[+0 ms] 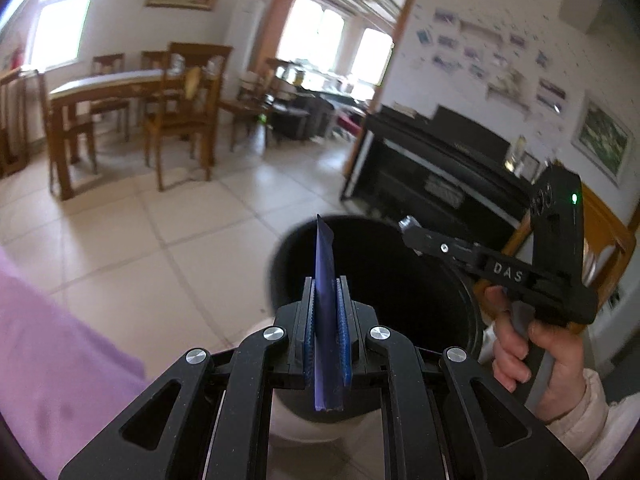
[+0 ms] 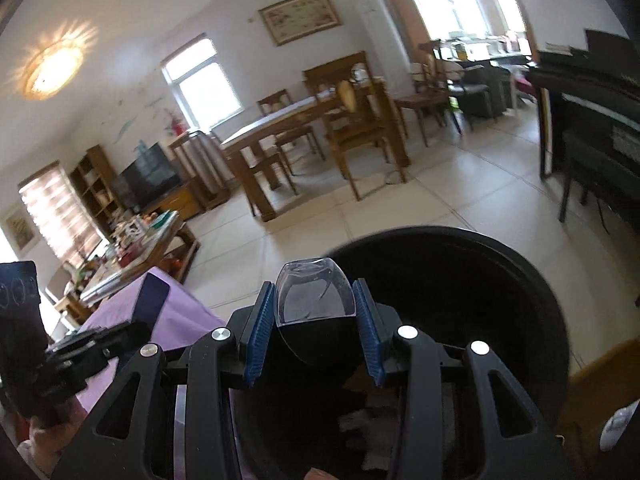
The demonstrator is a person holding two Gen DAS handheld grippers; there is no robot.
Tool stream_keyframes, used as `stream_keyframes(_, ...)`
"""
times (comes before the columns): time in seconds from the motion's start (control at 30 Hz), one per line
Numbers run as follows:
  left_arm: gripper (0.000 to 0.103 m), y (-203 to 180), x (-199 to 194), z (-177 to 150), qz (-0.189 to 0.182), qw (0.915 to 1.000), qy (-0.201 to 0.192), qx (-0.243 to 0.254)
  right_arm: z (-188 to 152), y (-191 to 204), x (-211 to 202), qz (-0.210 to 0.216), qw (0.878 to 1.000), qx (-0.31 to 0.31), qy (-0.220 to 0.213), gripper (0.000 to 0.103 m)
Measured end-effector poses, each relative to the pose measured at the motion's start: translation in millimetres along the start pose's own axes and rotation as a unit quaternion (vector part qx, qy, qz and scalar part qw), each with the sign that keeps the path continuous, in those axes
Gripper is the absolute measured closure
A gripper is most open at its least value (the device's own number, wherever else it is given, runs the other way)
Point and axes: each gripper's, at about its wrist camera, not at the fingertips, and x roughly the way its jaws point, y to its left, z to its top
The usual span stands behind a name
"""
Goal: Collect trash
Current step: 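Carry the clear cup and blue tube over the black bin and open both tools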
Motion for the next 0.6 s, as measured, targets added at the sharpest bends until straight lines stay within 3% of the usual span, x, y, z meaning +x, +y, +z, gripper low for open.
stream_keyframes(0.3,0.092,-33.0,67.8,0.2,-0.012,0.9991,0.030,0.027,-9.6,-50.7,3.2,-0.013,0.999,0.039,0.005,0.064)
stream_keyframes(0.6,0.092,-44.4,74.2,-0.7,0.001,0.9976,0.040,0.057,-16.9,-73.2,-1.2,-0.020,0.998,0.060,0.009,0.061)
